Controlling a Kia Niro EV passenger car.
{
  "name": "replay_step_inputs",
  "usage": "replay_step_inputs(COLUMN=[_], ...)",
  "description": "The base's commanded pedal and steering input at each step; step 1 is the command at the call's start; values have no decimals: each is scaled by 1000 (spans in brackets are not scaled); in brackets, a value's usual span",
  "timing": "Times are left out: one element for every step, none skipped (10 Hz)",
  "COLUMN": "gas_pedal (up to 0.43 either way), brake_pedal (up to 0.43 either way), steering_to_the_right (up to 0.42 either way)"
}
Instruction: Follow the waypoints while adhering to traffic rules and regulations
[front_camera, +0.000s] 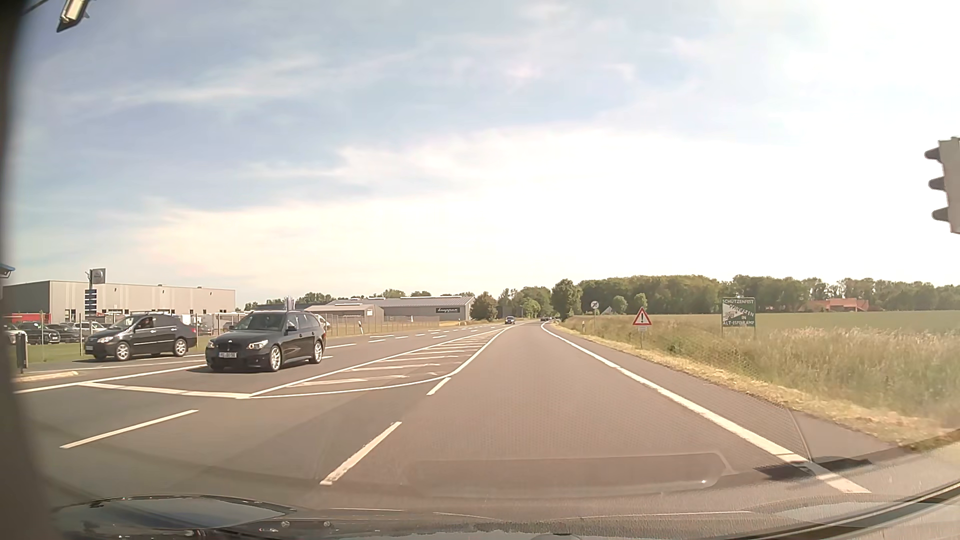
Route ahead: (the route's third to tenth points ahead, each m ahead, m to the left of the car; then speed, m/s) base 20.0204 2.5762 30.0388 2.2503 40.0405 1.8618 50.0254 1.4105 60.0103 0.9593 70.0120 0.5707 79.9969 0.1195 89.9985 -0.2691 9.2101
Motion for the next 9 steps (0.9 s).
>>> replay_step_inputs(gas_pedal=[319, 319, 319, 319, 319, 319, 319, 319, 319], brake_pedal=[0, 0, 0, 0, 0, 0, 0, 0, 0], steering_to_the_right=[2, 3, 3, 4, 3, 4, 4, 4, 4])
